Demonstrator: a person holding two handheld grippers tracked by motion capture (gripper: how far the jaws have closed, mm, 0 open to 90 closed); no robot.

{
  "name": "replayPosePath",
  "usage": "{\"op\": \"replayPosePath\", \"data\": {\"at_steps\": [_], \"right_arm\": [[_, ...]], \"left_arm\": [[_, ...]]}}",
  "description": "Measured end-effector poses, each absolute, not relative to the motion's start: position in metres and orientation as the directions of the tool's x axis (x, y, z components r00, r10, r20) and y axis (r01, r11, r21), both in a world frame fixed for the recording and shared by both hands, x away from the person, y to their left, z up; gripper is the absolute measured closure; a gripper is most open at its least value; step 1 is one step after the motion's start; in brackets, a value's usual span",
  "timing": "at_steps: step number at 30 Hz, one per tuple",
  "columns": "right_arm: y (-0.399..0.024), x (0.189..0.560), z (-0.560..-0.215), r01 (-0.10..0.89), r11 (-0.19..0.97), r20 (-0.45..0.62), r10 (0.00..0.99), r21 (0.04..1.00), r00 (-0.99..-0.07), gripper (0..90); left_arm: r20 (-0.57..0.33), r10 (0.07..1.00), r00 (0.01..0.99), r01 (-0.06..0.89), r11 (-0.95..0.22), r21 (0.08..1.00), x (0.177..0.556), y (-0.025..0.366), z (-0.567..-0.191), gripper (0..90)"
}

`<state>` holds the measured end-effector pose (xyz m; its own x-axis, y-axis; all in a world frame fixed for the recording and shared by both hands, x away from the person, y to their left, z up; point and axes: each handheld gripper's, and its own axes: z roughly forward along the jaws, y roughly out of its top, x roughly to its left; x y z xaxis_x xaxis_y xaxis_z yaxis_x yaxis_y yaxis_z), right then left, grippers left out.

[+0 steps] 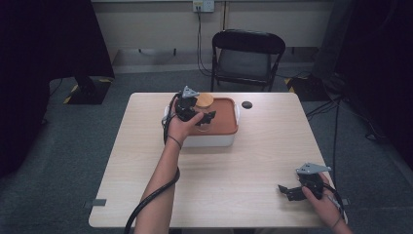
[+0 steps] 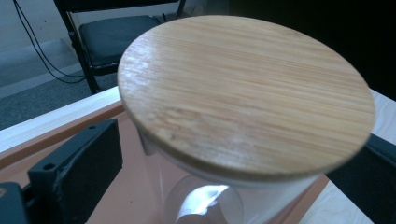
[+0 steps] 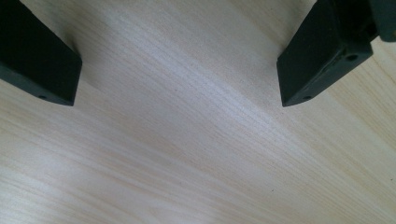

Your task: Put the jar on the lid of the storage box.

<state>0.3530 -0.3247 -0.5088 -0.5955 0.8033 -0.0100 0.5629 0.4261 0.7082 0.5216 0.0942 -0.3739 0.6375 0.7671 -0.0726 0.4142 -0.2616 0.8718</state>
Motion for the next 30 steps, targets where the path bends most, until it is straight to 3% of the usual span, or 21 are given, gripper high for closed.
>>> {"op": "replayPosePath", "data": {"at_steps": [30], "right_arm": [[-0.325,0.353,-0.509,0.563,0.426,-0.01,0.803,0.708,-0.596,0.0]], "left_arm": [[-0.098,0.758,0.644,0.424,-0.247,0.871,0.507,0.111,-0.38,0.8]]}}
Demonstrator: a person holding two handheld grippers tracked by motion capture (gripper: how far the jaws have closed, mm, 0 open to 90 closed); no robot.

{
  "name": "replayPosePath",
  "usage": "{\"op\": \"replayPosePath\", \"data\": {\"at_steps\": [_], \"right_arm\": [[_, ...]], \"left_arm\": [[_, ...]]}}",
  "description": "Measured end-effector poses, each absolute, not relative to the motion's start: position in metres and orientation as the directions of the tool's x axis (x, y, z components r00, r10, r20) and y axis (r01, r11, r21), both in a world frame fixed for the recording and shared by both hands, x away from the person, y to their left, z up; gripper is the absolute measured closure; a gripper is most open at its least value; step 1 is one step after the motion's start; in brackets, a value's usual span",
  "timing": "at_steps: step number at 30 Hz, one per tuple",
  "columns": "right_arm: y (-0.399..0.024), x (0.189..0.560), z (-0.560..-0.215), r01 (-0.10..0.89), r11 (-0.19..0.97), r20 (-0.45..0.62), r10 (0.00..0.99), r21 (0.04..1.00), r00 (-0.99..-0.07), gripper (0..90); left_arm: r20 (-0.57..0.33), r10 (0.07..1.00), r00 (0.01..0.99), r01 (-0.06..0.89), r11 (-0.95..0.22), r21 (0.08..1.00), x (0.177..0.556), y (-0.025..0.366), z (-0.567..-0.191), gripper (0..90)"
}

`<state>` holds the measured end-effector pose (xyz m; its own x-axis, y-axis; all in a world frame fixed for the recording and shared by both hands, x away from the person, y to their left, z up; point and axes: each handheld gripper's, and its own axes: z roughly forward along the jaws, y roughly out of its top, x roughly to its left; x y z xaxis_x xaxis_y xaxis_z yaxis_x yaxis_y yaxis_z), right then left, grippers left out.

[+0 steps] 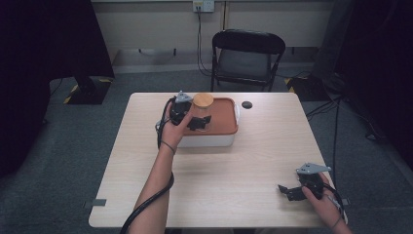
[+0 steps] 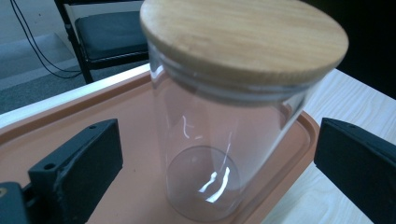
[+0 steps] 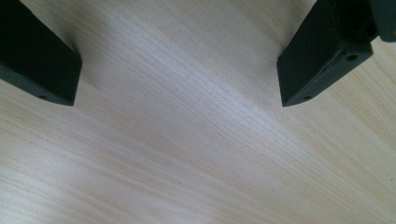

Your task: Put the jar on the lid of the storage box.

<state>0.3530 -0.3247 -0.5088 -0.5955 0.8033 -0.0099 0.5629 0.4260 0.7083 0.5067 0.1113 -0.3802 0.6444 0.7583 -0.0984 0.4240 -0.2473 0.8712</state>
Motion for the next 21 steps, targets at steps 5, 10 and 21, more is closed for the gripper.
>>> {"op": "replayPosePath", "data": {"at_steps": [5,10,21], "right_arm": [[-0.325,0.353,-0.509,0.563,0.426,-0.01,0.803,0.708,-0.596,0.0],[-0.325,0.353,-0.509,0.563,0.426,-0.01,0.803,0.708,-0.596,0.0],[-0.325,0.353,-0.509,0.563,0.426,-0.01,0.803,0.708,-0.595,0.0]], "left_arm": [[-0.098,0.755,0.648,0.421,-0.248,0.873,0.504,0.114,-0.382,0.8],[-0.104,0.755,0.648,0.423,-0.243,0.873,0.5,0.117,-0.386,0.9],[-0.115,0.75,0.651,0.432,-0.242,0.869,0.494,0.121,-0.394,1.0]]}}
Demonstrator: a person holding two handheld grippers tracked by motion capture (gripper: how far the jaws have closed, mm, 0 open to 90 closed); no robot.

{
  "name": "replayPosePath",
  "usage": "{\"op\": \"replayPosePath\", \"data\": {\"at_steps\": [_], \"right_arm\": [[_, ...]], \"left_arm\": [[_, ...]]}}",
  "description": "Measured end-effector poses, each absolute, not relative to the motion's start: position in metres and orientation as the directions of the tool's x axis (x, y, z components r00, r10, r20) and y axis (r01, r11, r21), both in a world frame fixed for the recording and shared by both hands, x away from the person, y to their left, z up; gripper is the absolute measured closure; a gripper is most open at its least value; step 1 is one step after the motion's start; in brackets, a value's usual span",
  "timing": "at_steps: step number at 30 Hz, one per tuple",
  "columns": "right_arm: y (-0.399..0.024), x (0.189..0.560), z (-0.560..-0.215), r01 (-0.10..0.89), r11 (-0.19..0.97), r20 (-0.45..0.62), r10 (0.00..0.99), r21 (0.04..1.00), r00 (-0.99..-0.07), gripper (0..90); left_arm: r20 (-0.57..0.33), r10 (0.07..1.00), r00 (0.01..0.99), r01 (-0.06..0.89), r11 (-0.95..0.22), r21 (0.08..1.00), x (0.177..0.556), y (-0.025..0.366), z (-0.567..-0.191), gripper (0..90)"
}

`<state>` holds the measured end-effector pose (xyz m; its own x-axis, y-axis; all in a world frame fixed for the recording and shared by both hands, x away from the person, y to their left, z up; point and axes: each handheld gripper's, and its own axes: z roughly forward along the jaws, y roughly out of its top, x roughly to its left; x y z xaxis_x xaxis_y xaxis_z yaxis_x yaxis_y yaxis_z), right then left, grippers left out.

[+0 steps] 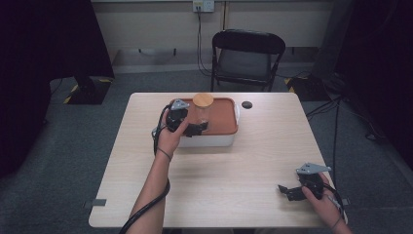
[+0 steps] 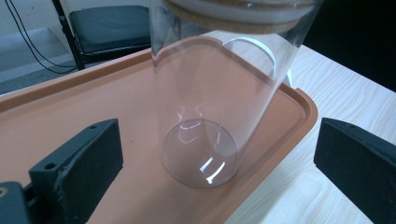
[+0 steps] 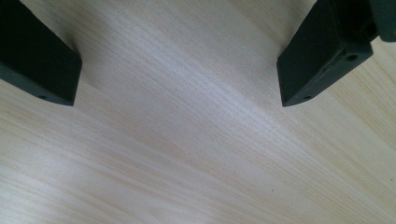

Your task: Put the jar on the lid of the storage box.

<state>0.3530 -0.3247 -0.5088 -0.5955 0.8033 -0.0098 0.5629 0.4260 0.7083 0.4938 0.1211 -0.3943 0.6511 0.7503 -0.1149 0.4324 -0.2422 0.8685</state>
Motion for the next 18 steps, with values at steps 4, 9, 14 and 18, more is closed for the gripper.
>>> {"op": "replayPosePath", "data": {"at_steps": [4,9,14,18], "right_arm": [[-0.325,0.353,-0.509,0.563,0.426,-0.01,0.803,0.708,-0.596,0.0],[-0.325,0.353,-0.509,0.563,0.426,-0.01,0.803,0.708,-0.596,0.0],[-0.325,0.353,-0.509,0.563,0.426,-0.01,0.803,0.708,-0.595,0.0],[-0.325,0.353,-0.509,0.563,0.426,-0.01,0.803,0.708,-0.596,0.0]], "left_arm": [[-0.113,0.75,0.652,0.433,-0.246,0.867,0.491,0.123,-0.397,1.1],[-0.114,0.748,0.653,0.434,-0.248,0.866,0.488,0.125,-0.398,1.0],[-0.113,0.743,0.66,0.432,-0.252,0.866,0.485,0.124,-0.399,1.1],[-0.113,0.742,0.661,0.43,-0.252,0.867,0.482,0.125,-0.401,1.1]]}}
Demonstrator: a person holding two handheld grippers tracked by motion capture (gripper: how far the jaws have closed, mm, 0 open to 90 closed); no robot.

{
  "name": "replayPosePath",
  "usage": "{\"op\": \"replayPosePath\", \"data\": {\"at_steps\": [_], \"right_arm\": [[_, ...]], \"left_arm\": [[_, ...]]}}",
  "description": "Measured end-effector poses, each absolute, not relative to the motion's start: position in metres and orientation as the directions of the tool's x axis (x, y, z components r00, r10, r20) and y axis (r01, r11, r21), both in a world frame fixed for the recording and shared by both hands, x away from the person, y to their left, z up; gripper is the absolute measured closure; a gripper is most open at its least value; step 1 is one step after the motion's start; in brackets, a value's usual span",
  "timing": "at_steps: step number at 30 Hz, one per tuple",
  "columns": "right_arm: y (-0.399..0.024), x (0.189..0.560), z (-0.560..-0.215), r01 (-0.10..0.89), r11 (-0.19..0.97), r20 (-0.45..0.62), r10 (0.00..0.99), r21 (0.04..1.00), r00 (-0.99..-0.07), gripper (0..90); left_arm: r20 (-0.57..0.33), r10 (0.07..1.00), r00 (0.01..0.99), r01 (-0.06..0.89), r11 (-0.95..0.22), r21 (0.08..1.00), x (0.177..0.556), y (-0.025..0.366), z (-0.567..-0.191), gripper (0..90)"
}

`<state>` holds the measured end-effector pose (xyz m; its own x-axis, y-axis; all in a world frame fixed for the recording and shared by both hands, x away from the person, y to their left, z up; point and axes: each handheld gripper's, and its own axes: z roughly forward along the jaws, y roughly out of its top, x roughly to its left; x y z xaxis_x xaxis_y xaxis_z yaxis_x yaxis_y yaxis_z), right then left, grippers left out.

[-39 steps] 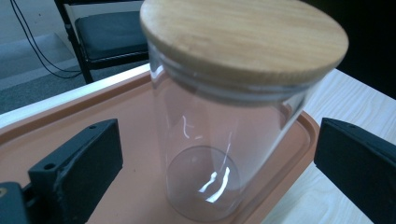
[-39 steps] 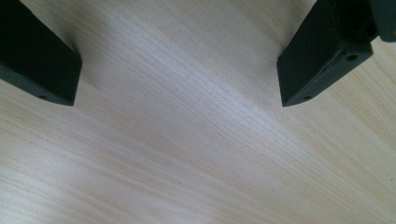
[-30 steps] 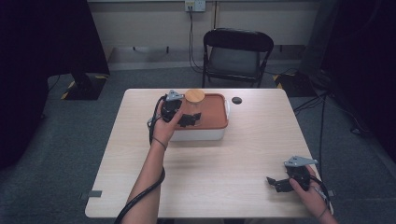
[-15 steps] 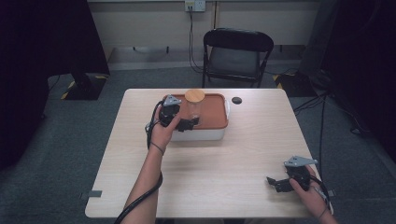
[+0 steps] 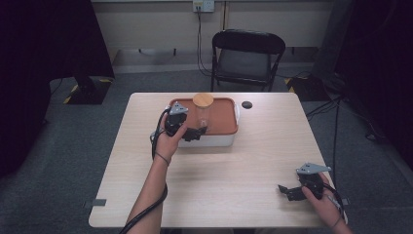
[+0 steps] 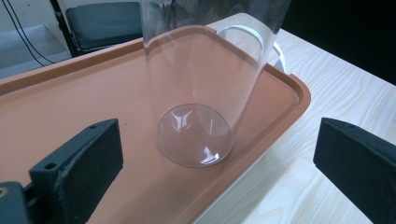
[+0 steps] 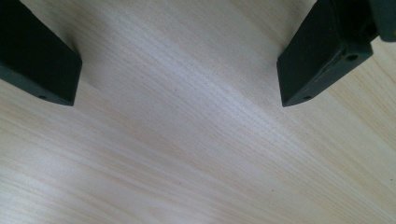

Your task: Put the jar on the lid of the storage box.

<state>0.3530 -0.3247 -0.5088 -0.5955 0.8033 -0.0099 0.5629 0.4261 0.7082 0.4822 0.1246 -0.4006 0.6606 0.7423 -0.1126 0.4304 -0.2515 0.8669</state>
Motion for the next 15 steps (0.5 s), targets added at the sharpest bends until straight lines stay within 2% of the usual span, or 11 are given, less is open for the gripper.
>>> {"op": "replayPosePath", "data": {"at_steps": [15], "right_arm": [[-0.3247,0.353,-0.5088,0.563,0.426,-0.01,0.803,0.708,-0.596,0.0]], "left_arm": [[-0.117,0.735,0.668,0.433,-0.256,0.865,0.4741,0.1239,-0.4025,1.1]]}}
